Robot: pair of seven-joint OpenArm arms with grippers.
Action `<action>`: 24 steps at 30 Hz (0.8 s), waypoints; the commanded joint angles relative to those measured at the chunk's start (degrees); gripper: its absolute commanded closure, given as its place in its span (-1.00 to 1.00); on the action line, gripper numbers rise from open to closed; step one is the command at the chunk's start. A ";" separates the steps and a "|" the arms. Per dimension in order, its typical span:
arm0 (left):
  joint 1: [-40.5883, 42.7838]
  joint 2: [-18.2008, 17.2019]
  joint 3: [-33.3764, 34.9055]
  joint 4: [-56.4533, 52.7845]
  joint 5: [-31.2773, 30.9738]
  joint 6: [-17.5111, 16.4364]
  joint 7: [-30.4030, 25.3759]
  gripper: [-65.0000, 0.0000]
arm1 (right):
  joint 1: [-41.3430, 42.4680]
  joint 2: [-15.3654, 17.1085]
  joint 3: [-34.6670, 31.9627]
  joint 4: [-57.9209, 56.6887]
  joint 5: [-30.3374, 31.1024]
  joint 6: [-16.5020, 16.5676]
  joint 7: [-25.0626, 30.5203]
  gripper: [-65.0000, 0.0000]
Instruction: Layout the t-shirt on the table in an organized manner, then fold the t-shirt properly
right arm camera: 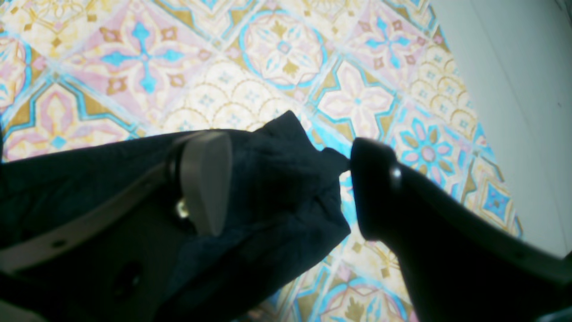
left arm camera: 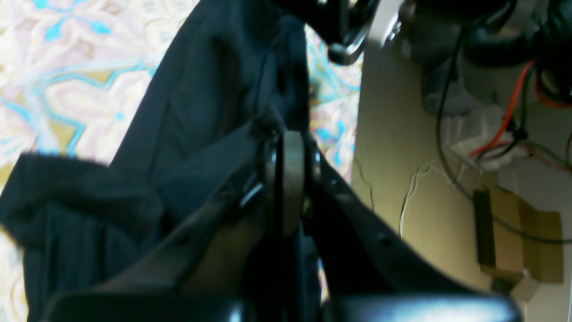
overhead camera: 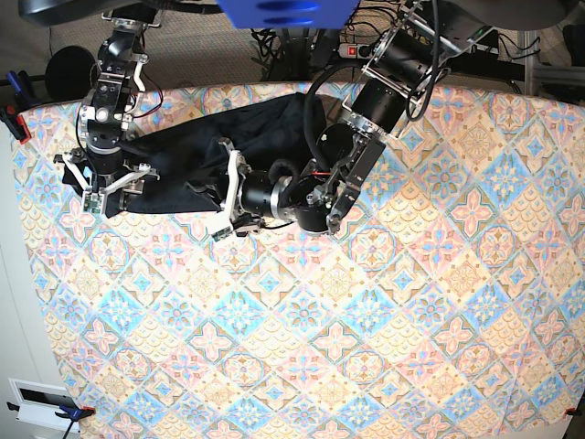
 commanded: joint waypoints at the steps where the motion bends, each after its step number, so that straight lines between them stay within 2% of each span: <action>1: -1.38 0.74 -0.09 1.02 -1.32 -0.16 -1.64 0.91 | 0.53 0.54 0.09 0.94 -0.21 -0.17 1.53 -0.24; 2: -1.38 0.74 -0.09 1.02 -1.32 -0.16 -1.64 0.79 | 0.53 0.54 0.09 0.94 -0.21 -0.17 1.53 -0.24; 6: -1.12 0.39 -0.35 1.02 -1.59 1.42 -1.64 0.09 | 0.53 0.54 0.09 0.94 -0.21 -0.17 1.53 -0.24; 8: -1.12 -0.84 -0.44 1.20 -1.94 1.42 -1.64 -0.25 | 0.53 0.54 0.09 0.94 -0.21 -0.17 1.53 -0.24; 10: -1.21 -2.16 -0.44 1.99 -2.73 1.42 -1.64 -0.38 | 0.53 0.54 0.09 0.94 -0.21 -0.17 1.53 -0.24; 12: -1.21 -4.97 -0.62 4.10 -5.01 1.42 -1.64 -0.32 | 0.44 0.54 0.09 0.94 -0.21 -0.17 1.53 -0.24; 14: -1.21 -7.96 -0.62 6.38 -8.27 1.42 -1.64 -0.14 | 0.44 0.54 0.09 0.94 -0.21 -0.17 1.53 -0.24; 17: -0.86 -13.50 -0.62 7.70 -14.68 1.51 -1.64 0.34 | 0.44 0.54 0.09 0.94 -0.21 -0.17 1.53 -0.24; 20: 0.64 -18.95 -1.32 7.44 -21.10 1.51 -2.17 0.92 | 0.44 0.54 0.09 0.94 -0.21 -0.17 1.53 -0.24; 21: 1.43 -20.18 -2.38 7.44 -22.51 1.51 -2.08 1.00 | 0.44 0.54 0.09 0.94 -0.21 -0.17 1.53 -0.24; 24: 4.60 -22.11 -6.07 7.35 -24.27 1.60 -1.73 0.95 | 0.44 0.54 0.00 0.94 -0.21 -0.17 1.53 -0.24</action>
